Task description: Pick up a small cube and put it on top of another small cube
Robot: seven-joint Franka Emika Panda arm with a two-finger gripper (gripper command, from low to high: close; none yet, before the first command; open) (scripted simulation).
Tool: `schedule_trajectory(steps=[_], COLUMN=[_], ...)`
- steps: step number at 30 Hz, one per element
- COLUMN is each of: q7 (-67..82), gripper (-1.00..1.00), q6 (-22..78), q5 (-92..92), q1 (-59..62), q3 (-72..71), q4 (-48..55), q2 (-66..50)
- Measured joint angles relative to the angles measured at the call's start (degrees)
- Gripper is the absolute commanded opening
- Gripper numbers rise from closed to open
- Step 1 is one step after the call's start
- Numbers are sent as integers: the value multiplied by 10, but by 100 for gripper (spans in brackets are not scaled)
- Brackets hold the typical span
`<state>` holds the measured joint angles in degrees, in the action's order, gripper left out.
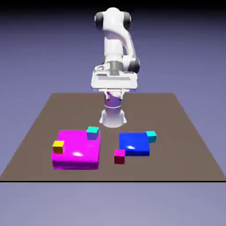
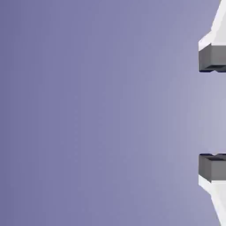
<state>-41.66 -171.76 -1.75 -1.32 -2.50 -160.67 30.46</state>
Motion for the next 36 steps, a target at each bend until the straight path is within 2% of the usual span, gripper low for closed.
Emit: schedule_trajectory(steps=[20,28,29,31,36], q7=[130,8,-9,-8,79], gripper=[0,0,-100,-100,-100], q6=[366,320,313,313,347], q5=[-286,-460,-484,-483,-358], q1=[-103,-146,-153,-153,-121], q3=[-409,-304,-289,-289,-365], q4=[54,67,69,69,60], q2=[-359,-479,-496,-496,-410])
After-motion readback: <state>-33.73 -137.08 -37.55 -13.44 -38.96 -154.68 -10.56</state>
